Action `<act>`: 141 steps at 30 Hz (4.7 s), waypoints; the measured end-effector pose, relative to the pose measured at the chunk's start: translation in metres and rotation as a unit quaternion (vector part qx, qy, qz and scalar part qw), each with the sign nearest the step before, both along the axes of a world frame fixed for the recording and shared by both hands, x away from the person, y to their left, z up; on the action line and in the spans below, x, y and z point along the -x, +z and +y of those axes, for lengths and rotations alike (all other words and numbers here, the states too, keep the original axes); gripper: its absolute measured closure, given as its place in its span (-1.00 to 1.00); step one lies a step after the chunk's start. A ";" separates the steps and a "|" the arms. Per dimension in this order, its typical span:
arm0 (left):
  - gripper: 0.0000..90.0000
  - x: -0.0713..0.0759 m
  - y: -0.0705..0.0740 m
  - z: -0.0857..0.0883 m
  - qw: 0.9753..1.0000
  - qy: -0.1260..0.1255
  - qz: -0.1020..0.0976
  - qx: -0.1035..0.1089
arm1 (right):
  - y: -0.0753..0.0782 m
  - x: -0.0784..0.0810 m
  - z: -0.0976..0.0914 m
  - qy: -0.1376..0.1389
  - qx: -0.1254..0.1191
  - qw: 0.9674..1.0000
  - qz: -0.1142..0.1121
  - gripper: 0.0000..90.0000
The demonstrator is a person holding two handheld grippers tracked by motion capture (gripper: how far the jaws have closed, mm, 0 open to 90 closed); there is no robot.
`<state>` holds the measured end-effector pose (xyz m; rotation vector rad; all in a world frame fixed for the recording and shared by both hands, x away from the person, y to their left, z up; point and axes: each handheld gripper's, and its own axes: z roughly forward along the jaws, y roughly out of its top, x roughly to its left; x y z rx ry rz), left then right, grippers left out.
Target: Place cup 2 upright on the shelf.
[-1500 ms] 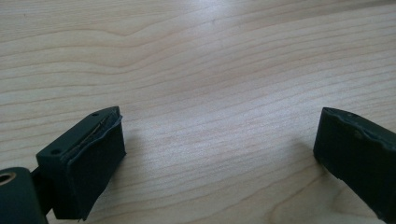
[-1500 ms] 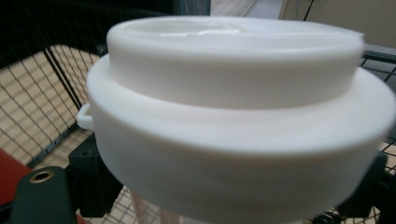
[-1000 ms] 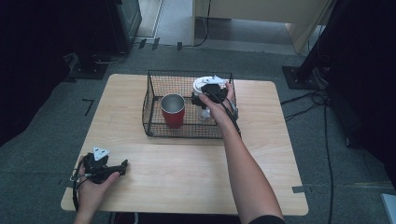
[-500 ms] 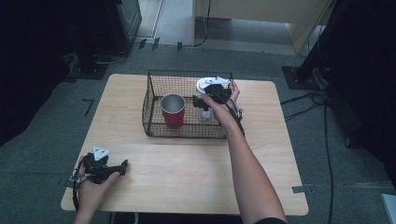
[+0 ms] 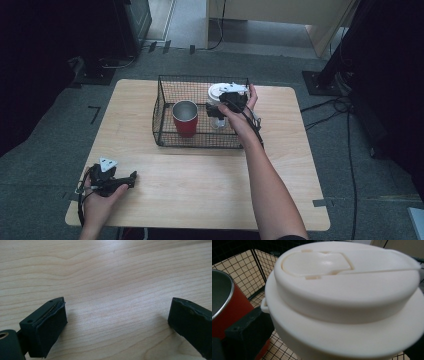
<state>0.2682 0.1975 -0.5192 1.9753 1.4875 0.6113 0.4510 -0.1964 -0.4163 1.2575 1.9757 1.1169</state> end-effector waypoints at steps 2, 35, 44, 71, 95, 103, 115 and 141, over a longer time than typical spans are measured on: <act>-0.94 0.000 0.000 0.000 1.000 0.000 0.000 0.000 | 0.001 0.000 0.000 -0.002 -0.004 1.000 -0.002 -1.00; -0.94 0.000 0.000 0.000 1.000 0.001 -0.001 0.001 | 0.006 0.022 0.006 -0.082 -0.008 0.996 0.023 -1.00; -0.94 0.000 0.000 0.000 1.000 0.001 -0.001 0.001 | 0.007 0.039 0.007 -0.080 -0.009 0.997 0.014 -1.00; -0.94 0.000 0.000 0.000 1.000 0.000 0.000 0.000 | 0.011 0.115 -0.019 -0.029 -0.027 0.999 -0.030 -1.00; -0.94 0.000 0.000 0.000 1.000 0.001 -0.001 0.001 | 0.001 0.166 -0.078 -0.039 -0.052 0.996 -0.062 -1.00; -0.94 0.000 0.000 0.000 1.000 0.001 -0.001 0.001 | -0.010 0.176 -0.107 -0.066 -0.056 0.995 -0.056 -1.00; -0.94 0.000 0.000 0.000 1.000 0.000 -0.001 0.000 | -0.036 0.185 -0.142 -0.106 -0.056 0.992 -0.036 -1.00; -0.94 0.000 0.000 0.000 1.000 0.000 -0.001 0.000 | -0.103 0.196 -0.194 -0.183 -0.018 0.982 0.045 -1.00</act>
